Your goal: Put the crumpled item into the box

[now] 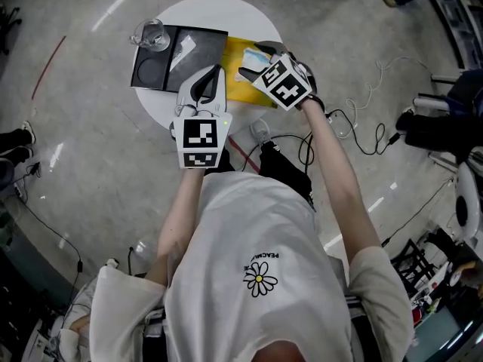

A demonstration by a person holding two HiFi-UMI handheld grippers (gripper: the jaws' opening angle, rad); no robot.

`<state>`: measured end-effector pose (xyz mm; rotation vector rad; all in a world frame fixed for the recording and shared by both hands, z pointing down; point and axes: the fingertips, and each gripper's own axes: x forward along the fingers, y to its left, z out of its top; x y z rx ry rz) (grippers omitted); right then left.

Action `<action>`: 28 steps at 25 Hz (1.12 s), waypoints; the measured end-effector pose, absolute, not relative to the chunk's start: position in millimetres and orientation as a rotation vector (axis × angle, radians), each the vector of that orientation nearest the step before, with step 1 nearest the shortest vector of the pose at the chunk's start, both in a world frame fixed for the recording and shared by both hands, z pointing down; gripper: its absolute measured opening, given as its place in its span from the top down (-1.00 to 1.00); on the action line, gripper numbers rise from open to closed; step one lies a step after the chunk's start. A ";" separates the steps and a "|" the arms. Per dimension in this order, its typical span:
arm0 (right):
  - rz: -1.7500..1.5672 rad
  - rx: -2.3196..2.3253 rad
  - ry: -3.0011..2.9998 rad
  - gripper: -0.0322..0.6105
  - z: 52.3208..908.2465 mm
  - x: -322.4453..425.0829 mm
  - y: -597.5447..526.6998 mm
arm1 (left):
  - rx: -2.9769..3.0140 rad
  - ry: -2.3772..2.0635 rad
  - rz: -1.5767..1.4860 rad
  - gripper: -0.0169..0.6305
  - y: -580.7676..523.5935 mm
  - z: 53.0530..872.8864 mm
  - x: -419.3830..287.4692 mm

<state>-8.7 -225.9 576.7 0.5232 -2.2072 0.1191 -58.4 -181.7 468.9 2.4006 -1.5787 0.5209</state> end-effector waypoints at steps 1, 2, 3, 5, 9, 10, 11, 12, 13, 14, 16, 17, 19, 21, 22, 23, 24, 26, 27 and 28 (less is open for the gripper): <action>0.097 0.582 -2.252 0.04 555.9 -9.0 -233.1 | 2.412 -1.585 0.509 0.95 -183.6 464.7 -57.5; 0.068 0.654 -2.297 0.20 533.2 -8.2 -239.5 | 2.420 -1.591 0.500 0.95 -184.6 460.6 -56.9; 0.038 0.734 -2.343 0.36 509.7 -6.7 -244.5 | 2.427 -1.598 0.492 0.95 -185.0 456.4 -56.7; -0.006 0.878 -2.427 0.64 465.9 -1.6 -249.2 | 2.442 -1.622 0.472 0.95 -185.8 446.6 -56.6; -0.088 1.080 -2.525 0.89 399.4 15.8 -240.5 | 2.480 -1.673 0.419 0.95 -188.1 421.0 -55.4; -0.111 1.120 -2.535 0.89 386.9 20.8 -235.7 | 2.491 -1.681 0.409 0.95 -188.6 414.9 -54.5; -0.131 1.155 -2.540 0.89 376.7 25.7 -230.1 | 2.501 -1.688 0.400 0.95 -188.8 409.5 -53.5; -0.147 1.188 -2.542 0.89 368.5 30.4 -224.1 | 2.510 -1.694 0.392 0.95 -188.8 404.9 -52.8; -0.156 1.218 -2.544 0.89 362.2 34.8 -218.0 | 2.518 -1.702 0.382 0.95 -188.9 400.8 -52.3; -0.155 1.247 -2.548 0.89 357.5 38.9 -212.2 | 2.525 -1.713 0.373 0.95 -189.2 396.8 -52.3; -0.128 1.304 -2.563 0.90 351.5 47.6 -201.9 | 2.541 -1.740 0.352 0.95 -190.4 388.0 -52.3; -0.106 1.338 -2.570 0.90 349.8 52.9 -197.6 | 2.550 -1.751 0.342 0.95 -190.8 383.4 -51.9; -0.041 1.413 -2.585 0.90 350.3 65.3 -190.1 | 2.571 -1.761 0.323 0.95 -190.2 375.6 -49.8; 0.033 1.475 -2.588 0.90 356.5 77.1 -183.3 | 2.593 -1.763 0.312 0.95 -188.1 371.8 -47.0; 0.059 1.498 -2.581 0.90 360.9 82.2 -180.2 | 2.601 -1.765 0.310 0.95 -186.8 371.5 -46.0; 0.075 1.517 -2.568 0.90 365.4 86.7 -177.4 | 2.604 -1.767 0.309 0.95 -185.7 371.9 -45.6; 0.086 1.531 -2.553 0.90 369.7 90.6 -174.8 | 2.603 -1.770 0.310 0.95 -185.0 373.0 -45.5; 0.102 1.546 -2.524 0.90 378.4 97.1 -170.0 | 2.593 -1.774 0.316 0.95 -184.6 376.2 -46.0; 0.112 1.549 -2.512 0.90 382.8 99.8 -168.1 | 2.586 -1.775 0.321 0.95 -184.9 378.0 -46.6; 0.125 1.550 -2.504 0.90 386.7 102.4 -166.6 | 2.580 -1.777 0.325 0.95 -185.6 379.5 -47.3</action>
